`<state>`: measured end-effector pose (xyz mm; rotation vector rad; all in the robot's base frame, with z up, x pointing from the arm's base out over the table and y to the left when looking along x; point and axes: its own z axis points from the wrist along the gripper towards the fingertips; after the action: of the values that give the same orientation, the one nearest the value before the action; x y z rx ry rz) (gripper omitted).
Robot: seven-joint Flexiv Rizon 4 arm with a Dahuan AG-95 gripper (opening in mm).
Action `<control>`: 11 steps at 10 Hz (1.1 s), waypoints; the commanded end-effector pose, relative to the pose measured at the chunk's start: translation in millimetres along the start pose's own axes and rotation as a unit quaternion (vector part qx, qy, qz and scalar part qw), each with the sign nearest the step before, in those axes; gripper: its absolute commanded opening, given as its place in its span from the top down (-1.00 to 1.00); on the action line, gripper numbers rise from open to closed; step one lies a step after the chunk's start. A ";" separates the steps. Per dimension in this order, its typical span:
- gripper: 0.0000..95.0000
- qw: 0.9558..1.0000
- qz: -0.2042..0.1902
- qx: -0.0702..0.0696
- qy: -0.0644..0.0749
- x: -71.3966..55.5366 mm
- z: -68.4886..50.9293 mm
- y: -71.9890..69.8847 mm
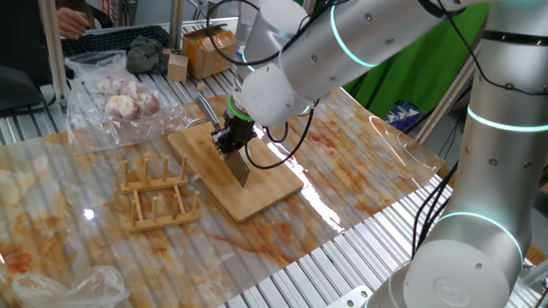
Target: Chop the onions
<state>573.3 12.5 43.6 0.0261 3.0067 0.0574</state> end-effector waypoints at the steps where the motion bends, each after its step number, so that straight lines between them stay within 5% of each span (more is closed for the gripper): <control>1: 1.00 1.000 0.002 0.006 0.011 -1.1 -4.7 0.1; 7: 1.00 1.000 0.000 0.016 0.024 0.7 -34.3 -2.7; 11: 1.00 1.000 -0.006 0.016 0.021 9.7 -33.6 -12.5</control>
<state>554.7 -2.3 76.1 0.0091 3.0502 0.0040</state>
